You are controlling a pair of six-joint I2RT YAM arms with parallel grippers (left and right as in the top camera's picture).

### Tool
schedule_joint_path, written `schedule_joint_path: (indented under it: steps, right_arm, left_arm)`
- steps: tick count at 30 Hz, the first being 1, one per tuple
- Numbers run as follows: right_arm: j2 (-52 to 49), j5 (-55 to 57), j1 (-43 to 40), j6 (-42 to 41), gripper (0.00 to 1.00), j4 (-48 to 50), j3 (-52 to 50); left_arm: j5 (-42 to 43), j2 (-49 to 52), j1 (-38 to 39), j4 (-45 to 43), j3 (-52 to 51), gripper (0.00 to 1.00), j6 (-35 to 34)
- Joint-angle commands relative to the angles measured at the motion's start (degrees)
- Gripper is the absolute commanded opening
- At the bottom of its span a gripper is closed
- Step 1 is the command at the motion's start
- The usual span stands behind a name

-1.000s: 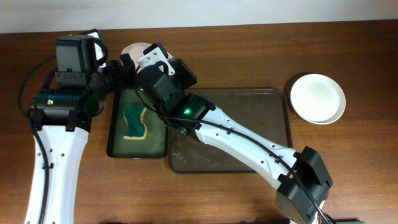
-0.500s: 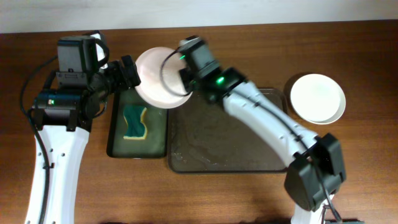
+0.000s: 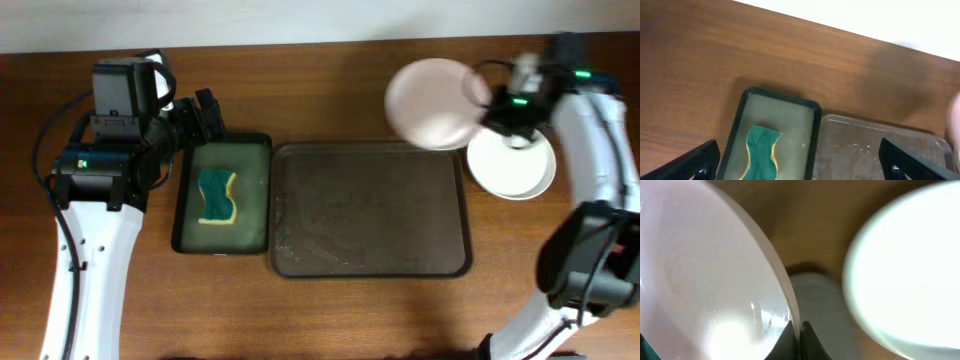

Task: Clean dirty plates on tray and stack at the side
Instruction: 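Carry the plate right and set it on the plate stack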

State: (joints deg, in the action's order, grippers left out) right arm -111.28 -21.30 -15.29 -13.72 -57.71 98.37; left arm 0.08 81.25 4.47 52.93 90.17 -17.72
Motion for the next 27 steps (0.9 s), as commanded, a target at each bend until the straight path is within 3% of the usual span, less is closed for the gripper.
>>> schedule_joint_path:
  steps: [1,4,8,20,27]
  right_arm:
    - [0.63,3.63,-8.74,-0.07,0.04,-1.46,0.52]
    - [0.52,10.58,-14.95,2.25,0.04,-1.46,-0.39]
    - [0.26,11.50,-18.10,4.48,0.04,-2.49,-1.46]
    - [0.22,14.16,-18.10,4.42,0.04,-3.58,-2.27]
    - [0.22,12.33,-18.10,4.24,0.05,4.11,-9.90]
  left_arm:
    - [0.59,0.11,0.13,-0.13,-0.22,0.99,0.90]
    - [0.59,0.11,0.13,-0.13,-0.22,0.99,0.90]
    - [0.59,0.11,0.13,-0.13,-0.22,1.00,0.90]
    - [0.59,0.11,0.13,-0.13,-0.22,0.99,0.90]
    - [0.59,0.11,0.13,-0.13,-0.22,0.99,0.90]
